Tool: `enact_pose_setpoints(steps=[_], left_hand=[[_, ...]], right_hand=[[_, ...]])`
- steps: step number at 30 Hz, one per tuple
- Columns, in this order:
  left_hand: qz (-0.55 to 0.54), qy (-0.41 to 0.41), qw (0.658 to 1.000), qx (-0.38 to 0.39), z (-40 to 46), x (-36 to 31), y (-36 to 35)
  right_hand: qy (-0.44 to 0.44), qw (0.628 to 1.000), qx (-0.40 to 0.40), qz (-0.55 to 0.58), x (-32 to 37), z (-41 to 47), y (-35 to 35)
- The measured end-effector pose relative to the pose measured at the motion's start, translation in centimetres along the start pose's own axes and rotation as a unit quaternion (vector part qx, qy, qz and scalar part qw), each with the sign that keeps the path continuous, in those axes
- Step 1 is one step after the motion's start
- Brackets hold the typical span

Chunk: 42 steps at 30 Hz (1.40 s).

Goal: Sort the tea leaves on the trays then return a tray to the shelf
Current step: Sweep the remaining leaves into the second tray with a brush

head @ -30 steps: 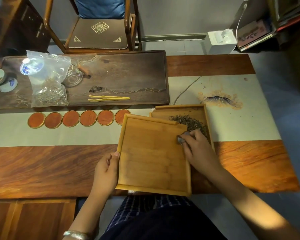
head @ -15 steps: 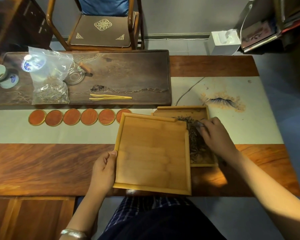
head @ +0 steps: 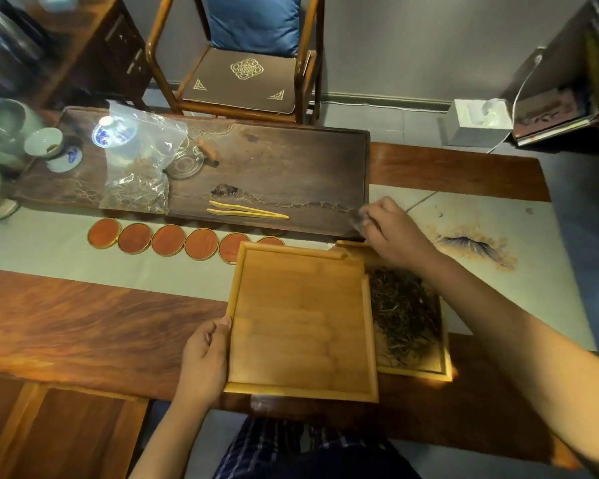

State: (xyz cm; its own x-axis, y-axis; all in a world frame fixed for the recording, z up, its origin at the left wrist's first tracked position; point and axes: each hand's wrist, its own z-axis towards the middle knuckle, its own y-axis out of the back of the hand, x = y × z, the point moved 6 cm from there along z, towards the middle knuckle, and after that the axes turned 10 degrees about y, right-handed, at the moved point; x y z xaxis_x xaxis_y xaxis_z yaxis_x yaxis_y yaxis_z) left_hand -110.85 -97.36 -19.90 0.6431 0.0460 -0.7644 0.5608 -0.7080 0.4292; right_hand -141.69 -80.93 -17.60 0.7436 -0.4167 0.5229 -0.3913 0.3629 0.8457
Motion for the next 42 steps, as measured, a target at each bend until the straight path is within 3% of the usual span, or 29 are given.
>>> enact_pose_setpoints(steps=[7, 16, 18, 22, 24, 27, 33, 42], left_hand=[[-0.018, 0.058, 0.997, -0.048, 0.1, 2.3, 2.1], [-0.028, 0.094, 0.992, -0.081, 0.6, 3.8, 2.4], [-0.02, 0.093, 0.993, -0.075, 1.1, 3.7, 2.1], [-0.015, 0.088, 0.993, -0.077, 1.9, 3.1, 1.6], [-0.015, 0.086, 0.994, -0.073, 2.1, 2.8, 1.3], [-0.016, 0.088, 0.993, -0.073, 2.4, 2.7, 1.4], [-0.006, 0.089, 0.994, -0.063, 2.6, 2.5, 0.9], [-0.03, 0.079, 0.994, -0.069, 2.3, 2.2, 0.6]], right_hand=[[0.186, 0.964, 0.118, -0.149, 1.2, 9.0, -4.6], [0.118, 0.97, 0.208, -0.053, -2.0, 9.1, -8.5], [0.102, 0.977, 0.185, -0.008, -2.7, 8.8, -7.5], [0.044, 0.996, 0.065, 0.042, -5.9, 8.4, -4.5], [0.015, 0.997, 0.067, 0.022, -7.8, 7.9, -3.8], [0.043, 0.994, 0.103, -0.005, -8.2, 7.5, -4.3], [-0.012, 0.993, 0.085, 0.08, -8.0, 8.7, -5.7], [-0.038, 0.997, 0.048, -0.042, -7.2, 8.7, -5.5]])
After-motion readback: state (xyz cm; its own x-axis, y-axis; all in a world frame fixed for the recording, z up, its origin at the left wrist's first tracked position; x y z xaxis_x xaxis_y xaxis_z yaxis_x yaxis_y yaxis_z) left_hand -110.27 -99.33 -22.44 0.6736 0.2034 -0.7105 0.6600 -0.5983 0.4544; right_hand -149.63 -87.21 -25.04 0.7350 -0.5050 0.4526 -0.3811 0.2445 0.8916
